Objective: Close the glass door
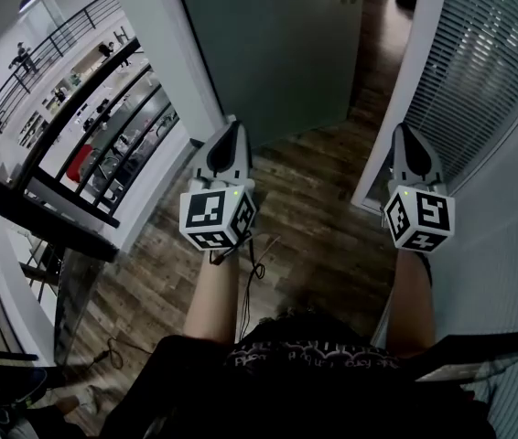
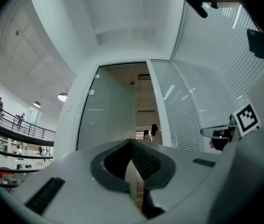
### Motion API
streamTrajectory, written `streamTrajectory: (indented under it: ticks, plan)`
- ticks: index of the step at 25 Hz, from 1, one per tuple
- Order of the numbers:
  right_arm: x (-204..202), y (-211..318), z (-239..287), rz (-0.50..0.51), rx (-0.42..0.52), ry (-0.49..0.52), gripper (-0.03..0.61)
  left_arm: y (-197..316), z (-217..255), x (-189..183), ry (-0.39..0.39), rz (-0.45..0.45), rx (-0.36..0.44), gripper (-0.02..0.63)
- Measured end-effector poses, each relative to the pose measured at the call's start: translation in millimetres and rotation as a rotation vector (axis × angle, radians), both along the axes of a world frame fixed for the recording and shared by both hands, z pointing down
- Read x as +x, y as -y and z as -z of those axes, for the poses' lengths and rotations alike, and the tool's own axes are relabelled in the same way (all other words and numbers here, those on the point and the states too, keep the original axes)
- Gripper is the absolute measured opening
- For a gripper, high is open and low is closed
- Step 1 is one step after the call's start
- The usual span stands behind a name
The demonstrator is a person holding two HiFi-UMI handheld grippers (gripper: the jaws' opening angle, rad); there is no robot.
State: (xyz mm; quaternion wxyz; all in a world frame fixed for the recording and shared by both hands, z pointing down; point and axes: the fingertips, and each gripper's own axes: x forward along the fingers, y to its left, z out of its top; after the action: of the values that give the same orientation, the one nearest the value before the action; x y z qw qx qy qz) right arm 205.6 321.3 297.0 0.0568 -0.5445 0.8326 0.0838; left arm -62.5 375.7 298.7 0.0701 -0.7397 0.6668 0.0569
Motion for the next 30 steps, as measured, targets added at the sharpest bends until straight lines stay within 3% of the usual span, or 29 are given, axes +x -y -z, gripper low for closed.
streamTrajectory:
  ticks: [12, 18, 30]
  plan:
    - [-28.9, 45.4, -5.0, -0.048, -0.012, 0.059, 0.002, 45.0, 1.1, -38.2, 0.022, -0.030, 0.004, 0.002]
    - [-45.1, 72.9, -17.1, -0.063, -0.018, 0.021, 0.002, 72.4, -12.3, -55.6, 0.006, -0.024, -0.005, 0.002]
    - [-56.6, 233.0, -20.0, -0.043, -0.003, -0.005, 0.002, 222.9, -17.7, -59.6, 0.027, -0.021, -0.007, 0.002]
